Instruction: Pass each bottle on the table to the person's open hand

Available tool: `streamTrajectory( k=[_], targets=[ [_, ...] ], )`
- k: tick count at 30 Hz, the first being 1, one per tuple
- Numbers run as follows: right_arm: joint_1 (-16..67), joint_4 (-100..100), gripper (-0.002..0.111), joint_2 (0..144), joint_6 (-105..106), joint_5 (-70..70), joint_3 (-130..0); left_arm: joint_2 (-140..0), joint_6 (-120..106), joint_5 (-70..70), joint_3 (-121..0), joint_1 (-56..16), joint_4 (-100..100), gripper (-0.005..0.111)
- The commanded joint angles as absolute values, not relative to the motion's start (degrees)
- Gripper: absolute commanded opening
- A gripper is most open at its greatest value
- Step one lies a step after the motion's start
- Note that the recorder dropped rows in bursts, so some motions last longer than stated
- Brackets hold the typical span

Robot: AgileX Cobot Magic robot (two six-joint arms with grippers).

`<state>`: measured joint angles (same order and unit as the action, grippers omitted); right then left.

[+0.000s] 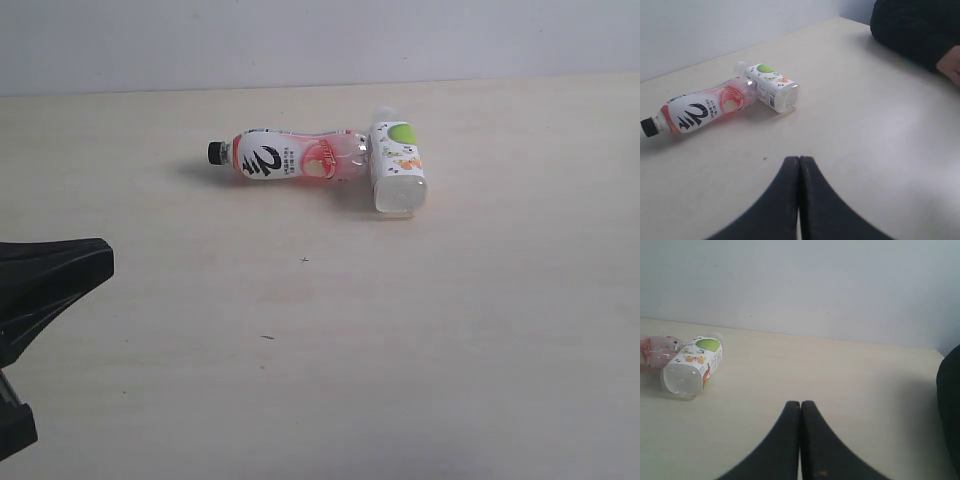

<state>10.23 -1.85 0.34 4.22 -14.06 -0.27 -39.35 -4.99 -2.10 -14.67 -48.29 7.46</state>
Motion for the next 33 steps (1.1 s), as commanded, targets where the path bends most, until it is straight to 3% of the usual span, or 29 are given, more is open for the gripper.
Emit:
streamTrajectory(
  k=[1, 16, 28, 33],
  targets=[
    [10.0, -1.8, 0.000, 0.0, 4.4, -13.6, 0.0, -39.1, -5.3, -2.4, -14.6, -48.5, 7.7, 0.000],
    [10.0, -1.8, 0.000, 0.0, 4.4, -13.6, 0.0, -39.1, -5.7, -7.4, -14.6, -46.0, 8.3, 0.000],
    [10.0, -1.8, 0.000, 0.0, 4.4, -13.6, 0.0, -41.4, -4.4, -7.4, -14.6, -14.2, 16.1, 0.000],
    [10.0, -1.8, 0.000, 0.0, 4.4, -13.6, 0.0, -41.4, -3.8, -4.4, -14.6, -8.4, 18.9, 0.000]
  ],
)
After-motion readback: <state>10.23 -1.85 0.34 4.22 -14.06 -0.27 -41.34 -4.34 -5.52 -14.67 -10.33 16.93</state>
